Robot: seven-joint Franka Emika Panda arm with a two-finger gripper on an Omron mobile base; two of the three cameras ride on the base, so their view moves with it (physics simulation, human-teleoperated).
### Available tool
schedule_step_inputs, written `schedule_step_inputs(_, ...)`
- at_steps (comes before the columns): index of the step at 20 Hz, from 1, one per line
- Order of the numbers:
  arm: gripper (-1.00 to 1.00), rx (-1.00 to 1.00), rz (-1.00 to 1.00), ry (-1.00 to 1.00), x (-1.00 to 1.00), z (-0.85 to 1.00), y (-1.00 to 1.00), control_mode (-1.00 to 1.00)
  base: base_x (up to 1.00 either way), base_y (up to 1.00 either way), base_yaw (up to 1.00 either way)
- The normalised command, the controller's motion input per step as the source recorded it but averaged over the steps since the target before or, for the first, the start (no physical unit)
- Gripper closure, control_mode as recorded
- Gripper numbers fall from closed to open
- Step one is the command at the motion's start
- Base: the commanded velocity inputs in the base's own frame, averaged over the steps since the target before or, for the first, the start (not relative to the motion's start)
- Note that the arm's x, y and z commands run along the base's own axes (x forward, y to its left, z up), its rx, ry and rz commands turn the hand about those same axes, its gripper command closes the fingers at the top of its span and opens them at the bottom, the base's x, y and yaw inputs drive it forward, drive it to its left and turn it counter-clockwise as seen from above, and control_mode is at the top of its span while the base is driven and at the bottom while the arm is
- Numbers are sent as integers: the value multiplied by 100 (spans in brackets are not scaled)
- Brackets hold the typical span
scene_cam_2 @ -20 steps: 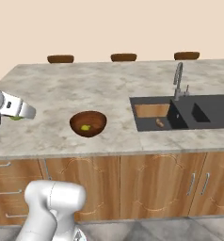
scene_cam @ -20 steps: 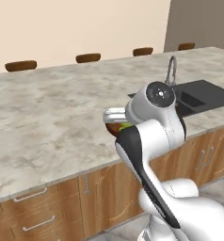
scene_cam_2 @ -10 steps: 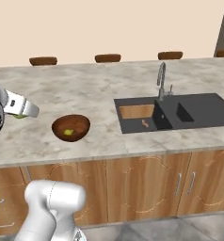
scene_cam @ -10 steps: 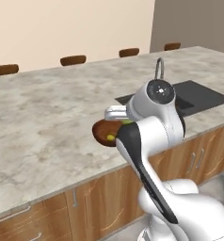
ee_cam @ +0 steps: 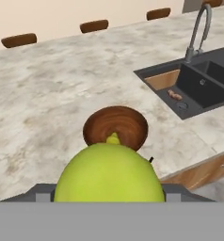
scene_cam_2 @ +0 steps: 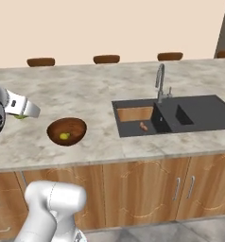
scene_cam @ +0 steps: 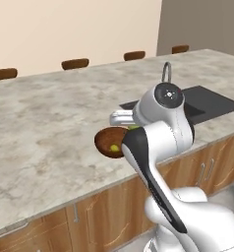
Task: Pick the pears from the cabinet and place them in one bowl. Pick the potato from the sink and place it in the other bowl.
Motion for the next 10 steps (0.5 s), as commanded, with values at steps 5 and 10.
schedule_step_inputs(5,100,0,0,0,0,0,0,100,51,8,3)
schedule_step_inputs(10,100,0,0,0,0,0,0,100,28,0,1)
